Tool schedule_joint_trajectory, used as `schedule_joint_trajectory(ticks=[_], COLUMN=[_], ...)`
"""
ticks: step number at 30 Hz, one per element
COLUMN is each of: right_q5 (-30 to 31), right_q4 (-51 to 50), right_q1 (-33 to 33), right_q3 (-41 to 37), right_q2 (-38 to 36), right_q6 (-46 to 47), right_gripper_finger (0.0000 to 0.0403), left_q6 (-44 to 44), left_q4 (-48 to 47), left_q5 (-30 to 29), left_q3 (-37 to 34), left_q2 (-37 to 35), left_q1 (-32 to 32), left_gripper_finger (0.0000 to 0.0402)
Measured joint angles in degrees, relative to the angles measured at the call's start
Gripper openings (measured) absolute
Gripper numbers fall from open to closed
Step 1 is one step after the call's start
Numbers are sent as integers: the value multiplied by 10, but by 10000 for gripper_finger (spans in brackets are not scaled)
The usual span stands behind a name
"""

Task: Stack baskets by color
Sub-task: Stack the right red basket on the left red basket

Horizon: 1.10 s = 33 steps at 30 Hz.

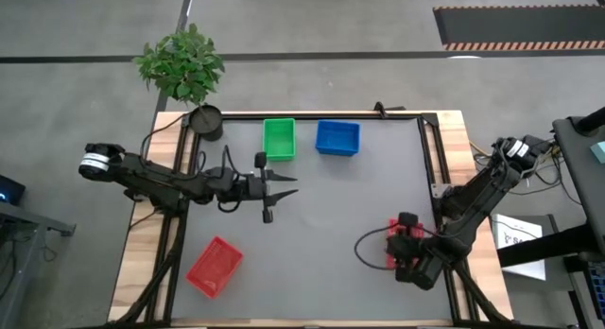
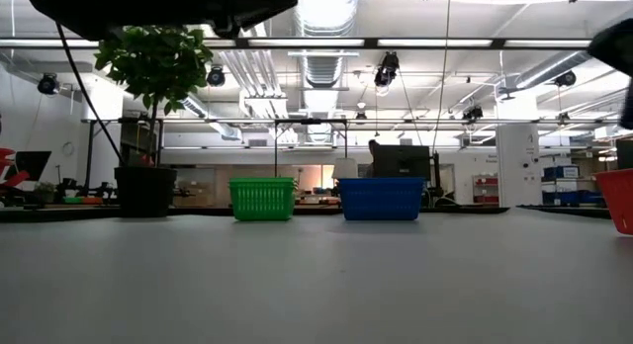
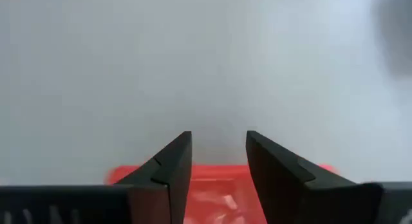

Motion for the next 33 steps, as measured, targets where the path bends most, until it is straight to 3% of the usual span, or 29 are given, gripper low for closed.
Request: schedule_joint_trajectory(ticks=[7,12,21,29,33], right_q5=[64,-4,-54,-241,-295], right_q4=[-17,-10,-13,-16,-31], right_q1=[-49,-71,-62,-60,-60], right_q3=[4,37,83,85,87], right_q2=[-4,-3,0,30,44], right_q6=[65,118,132,30,21], right_gripper_finger=[114,93,72,129,157], left_q6=[-65,-65,-65,-65,-66], left_q4=[61,89,88,87,97], left_q5=[3,3,1,1,1], left_q3=[4,23,46,48,49], left_q2=[3,23,41,42,42], left_q1=[-5,-21,-42,-61,-74], left_gripper_finger=[109,109,109,109,109])
